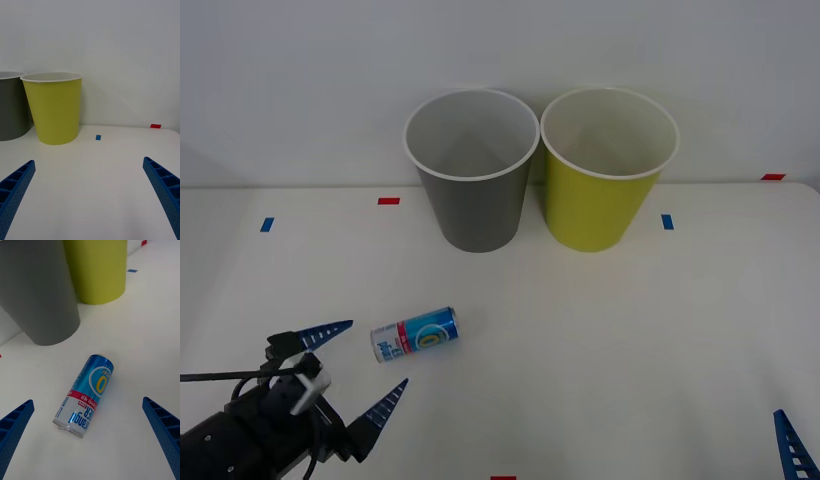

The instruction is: Put cans in the gray bin and PET bottles in the light green bin.

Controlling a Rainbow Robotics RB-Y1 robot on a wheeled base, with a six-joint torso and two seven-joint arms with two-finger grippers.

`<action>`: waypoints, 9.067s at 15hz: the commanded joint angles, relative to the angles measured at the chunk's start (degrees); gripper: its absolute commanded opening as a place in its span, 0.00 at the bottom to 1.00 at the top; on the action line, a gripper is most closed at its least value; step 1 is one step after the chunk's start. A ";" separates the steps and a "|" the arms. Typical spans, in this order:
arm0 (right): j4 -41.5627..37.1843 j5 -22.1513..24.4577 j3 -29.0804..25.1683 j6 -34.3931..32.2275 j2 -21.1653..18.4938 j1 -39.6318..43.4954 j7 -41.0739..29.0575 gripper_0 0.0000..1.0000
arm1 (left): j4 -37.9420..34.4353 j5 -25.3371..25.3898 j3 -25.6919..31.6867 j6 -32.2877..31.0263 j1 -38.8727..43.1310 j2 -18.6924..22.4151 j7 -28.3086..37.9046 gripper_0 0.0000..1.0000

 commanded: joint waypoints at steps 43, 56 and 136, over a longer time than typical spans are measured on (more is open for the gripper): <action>0.00 0.00 0.00 0.00 0.00 0.00 0.00 1.00 | 8.75 13.22 -14.69 77.29 -50.82 -24.41 -22.79 1.00; 0.00 0.00 0.00 0.00 0.00 0.00 0.00 1.00 | 19.65 12.87 -12.85 83.45 -54.42 -29.15 -21.91 1.00; 0.00 0.00 0.00 0.00 0.00 0.00 0.00 1.00 | -11.55 21.49 28.64 77.91 -67.43 -33.28 12.72 0.00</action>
